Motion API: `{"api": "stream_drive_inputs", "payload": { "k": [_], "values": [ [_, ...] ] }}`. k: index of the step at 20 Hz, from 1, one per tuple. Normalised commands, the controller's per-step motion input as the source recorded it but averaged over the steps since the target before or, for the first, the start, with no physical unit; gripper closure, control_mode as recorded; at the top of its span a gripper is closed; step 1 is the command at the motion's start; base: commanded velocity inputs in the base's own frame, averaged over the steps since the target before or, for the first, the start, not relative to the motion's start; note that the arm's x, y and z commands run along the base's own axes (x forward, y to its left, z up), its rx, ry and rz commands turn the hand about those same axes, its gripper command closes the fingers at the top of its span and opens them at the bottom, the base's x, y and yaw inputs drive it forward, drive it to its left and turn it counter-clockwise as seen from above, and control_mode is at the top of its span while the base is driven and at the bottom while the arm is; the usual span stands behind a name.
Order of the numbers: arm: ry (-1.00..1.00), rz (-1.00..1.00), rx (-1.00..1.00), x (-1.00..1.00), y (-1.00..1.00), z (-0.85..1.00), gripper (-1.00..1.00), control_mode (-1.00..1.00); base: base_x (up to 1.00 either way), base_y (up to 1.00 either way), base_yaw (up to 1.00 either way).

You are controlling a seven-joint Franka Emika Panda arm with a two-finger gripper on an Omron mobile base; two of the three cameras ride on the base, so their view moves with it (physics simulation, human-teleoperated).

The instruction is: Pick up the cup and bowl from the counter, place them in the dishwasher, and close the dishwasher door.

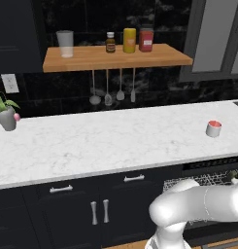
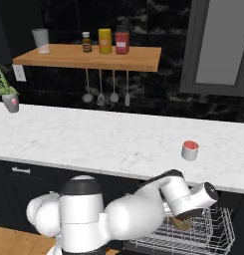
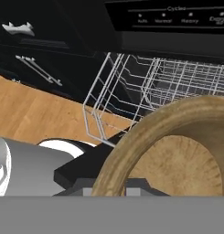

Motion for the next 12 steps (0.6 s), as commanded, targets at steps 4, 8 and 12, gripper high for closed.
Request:
{"api": "stream_drive_inputs", "payload": {
  "k": [4,8,12],
  "values": [
    [0.0,0.02,-0.01,-0.11,0.23,-0.25,1.0,-1.0,0.0,0.0,0.0],
    [0.0,0.0,-0.04,0.21,0.5,-0.23,1.0,-1.0,0.0,0.0,0.0],
    [0.0,0.0,-0.03,0.45,0.48,-0.22,1.0,-1.0,0.0,0.0,0.0]
  ]
}}
